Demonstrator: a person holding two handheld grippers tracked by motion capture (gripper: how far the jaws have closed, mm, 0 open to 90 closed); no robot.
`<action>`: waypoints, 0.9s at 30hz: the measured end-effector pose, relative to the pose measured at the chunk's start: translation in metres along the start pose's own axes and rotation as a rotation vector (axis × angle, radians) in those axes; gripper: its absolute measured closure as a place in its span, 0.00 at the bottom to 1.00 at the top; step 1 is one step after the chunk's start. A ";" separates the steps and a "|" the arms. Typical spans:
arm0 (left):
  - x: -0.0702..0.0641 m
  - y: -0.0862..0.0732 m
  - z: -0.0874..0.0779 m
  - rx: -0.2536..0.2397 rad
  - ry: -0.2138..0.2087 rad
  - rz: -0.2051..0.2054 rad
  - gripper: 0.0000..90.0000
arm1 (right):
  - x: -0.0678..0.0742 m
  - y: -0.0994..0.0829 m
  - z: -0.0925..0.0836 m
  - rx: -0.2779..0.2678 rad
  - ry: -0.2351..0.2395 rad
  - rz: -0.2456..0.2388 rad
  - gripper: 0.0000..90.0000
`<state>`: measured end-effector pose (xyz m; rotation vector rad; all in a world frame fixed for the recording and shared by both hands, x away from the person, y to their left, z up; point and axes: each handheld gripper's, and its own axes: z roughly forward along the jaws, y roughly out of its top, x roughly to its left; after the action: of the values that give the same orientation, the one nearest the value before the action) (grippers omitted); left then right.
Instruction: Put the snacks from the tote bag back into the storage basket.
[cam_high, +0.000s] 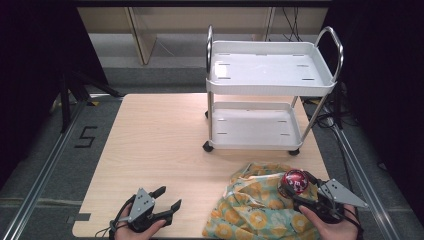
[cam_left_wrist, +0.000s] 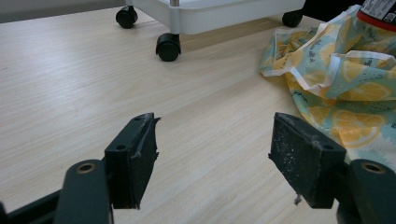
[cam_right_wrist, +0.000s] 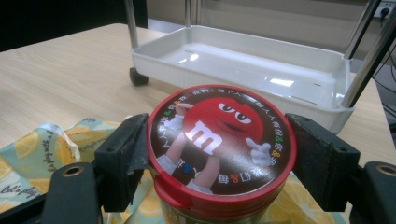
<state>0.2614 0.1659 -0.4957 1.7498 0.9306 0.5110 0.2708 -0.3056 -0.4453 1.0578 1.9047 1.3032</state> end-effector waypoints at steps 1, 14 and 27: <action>0.000 0.000 0.000 0.001 0.000 0.006 0.35 | 0.000 0.001 -0.001 -0.008 -0.008 -0.003 0.29; 0.001 0.001 -0.001 0.012 0.007 0.027 0.35 | -0.004 0.007 -0.001 -0.026 -0.013 -0.003 0.29; 0.001 0.001 0.000 0.006 0.004 0.024 0.35 | -0.008 0.017 -0.002 -0.050 -0.033 -0.027 0.29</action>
<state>0.2619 0.1667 -0.4951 1.7671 0.9159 0.5280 0.2783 -0.3101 -0.4282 1.0191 1.8468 1.3040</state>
